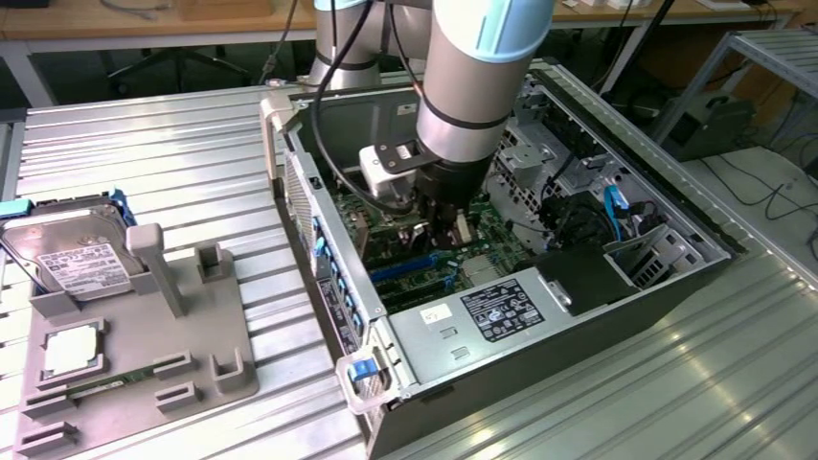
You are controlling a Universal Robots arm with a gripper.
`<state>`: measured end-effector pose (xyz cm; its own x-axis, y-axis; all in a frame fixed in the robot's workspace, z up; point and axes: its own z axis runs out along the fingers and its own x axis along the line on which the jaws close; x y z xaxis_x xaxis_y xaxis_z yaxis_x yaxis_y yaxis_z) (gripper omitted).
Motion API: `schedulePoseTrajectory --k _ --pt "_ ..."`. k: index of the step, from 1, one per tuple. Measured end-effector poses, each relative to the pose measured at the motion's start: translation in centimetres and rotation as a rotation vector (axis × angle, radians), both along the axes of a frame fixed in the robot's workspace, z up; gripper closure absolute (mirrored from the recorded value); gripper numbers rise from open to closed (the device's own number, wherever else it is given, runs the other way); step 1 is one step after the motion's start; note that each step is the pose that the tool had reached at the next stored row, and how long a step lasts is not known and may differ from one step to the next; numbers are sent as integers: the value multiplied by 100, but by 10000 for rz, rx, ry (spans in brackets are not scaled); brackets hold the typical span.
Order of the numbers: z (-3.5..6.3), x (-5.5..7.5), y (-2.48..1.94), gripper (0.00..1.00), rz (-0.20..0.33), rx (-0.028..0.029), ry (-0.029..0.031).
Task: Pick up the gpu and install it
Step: 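Insert the gpu into the slot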
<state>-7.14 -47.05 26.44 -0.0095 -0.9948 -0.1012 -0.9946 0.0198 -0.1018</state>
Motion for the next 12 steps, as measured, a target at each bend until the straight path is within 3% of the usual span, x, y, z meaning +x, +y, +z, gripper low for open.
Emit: schedulePoseTrajectory --k 12 --pt "-90 -28 -1 72 3 -1 0"
